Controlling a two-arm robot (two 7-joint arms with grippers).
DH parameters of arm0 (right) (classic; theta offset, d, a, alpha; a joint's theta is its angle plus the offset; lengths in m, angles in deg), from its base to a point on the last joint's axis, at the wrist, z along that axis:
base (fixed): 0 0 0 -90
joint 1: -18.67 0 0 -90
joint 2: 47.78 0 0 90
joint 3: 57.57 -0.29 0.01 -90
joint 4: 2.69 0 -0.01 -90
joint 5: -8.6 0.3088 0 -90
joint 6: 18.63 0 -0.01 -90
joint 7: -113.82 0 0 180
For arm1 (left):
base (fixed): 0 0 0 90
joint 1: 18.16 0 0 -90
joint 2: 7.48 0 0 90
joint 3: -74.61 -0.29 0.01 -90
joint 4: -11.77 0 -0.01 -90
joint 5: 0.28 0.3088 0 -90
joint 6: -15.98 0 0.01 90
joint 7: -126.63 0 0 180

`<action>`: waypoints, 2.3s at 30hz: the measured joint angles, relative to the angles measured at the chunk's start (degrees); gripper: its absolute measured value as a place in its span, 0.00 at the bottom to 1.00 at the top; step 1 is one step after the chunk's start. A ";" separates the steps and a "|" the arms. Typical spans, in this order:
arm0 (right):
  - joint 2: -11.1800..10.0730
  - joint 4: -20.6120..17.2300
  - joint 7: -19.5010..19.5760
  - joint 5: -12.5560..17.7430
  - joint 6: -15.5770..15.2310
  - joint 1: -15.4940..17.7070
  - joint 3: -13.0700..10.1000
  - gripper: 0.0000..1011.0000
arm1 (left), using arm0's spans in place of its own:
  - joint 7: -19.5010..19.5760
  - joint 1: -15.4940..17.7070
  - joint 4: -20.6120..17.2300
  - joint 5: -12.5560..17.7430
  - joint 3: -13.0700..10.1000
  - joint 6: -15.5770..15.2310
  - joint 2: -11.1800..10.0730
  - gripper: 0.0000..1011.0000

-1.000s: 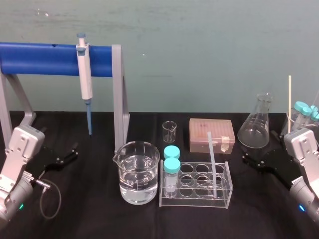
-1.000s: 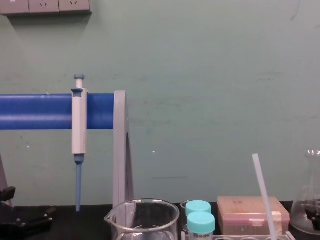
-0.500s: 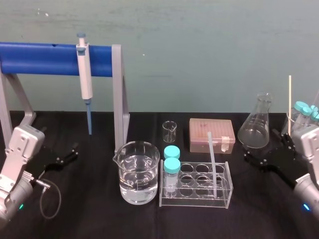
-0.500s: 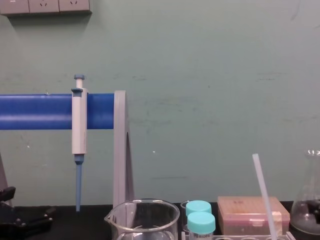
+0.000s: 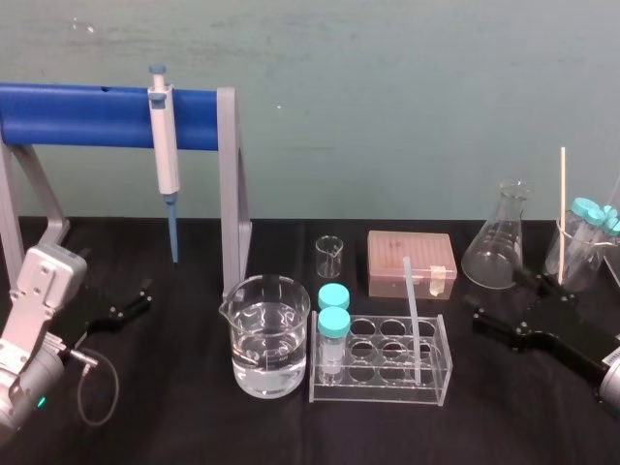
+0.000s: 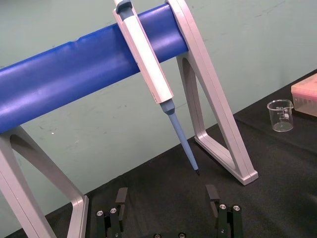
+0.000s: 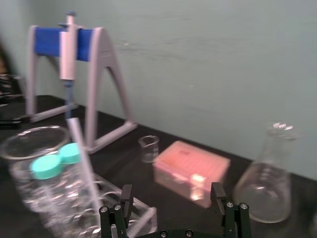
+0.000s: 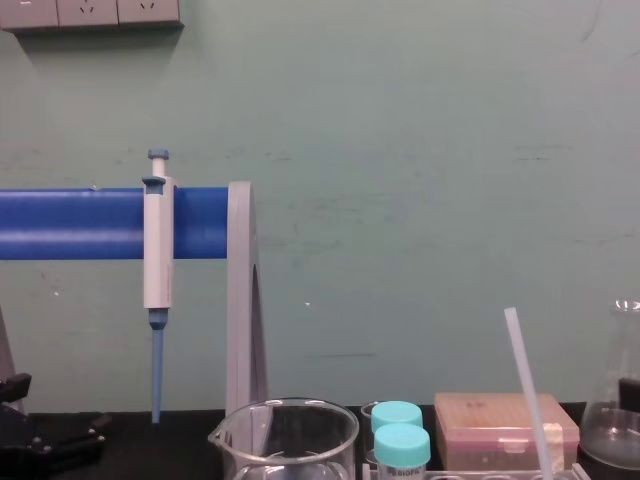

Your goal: Pick up the stirring rod with one hand, then place it down.

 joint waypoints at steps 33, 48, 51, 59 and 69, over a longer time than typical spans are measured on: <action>5.39 3.82 -13.59 -4.26 -4.11 -10.25 6.16 0.99 | 0.00 0.00 0.00 0.01 0.00 0.00 0.00 0.99; 6.79 4.73 -13.09 -6.43 -6.17 -12.00 7.62 0.99 | 0.00 0.00 0.00 0.01 0.00 0.00 0.00 0.99; 6.76 4.52 -12.71 -6.83 -6.32 -11.89 7.61 0.99 | 0.00 0.00 0.00 0.00 0.00 0.00 0.00 0.99; 6.72 4.28 -12.43 -7.30 -6.10 -11.70 7.52 0.99 | 0.00 0.00 0.00 0.01 0.00 0.00 0.00 0.99; 6.69 4.29 -12.45 -7.17 -6.16 -11.73 7.49 0.85 | 0.00 0.00 0.00 0.00 0.00 0.00 0.00 0.99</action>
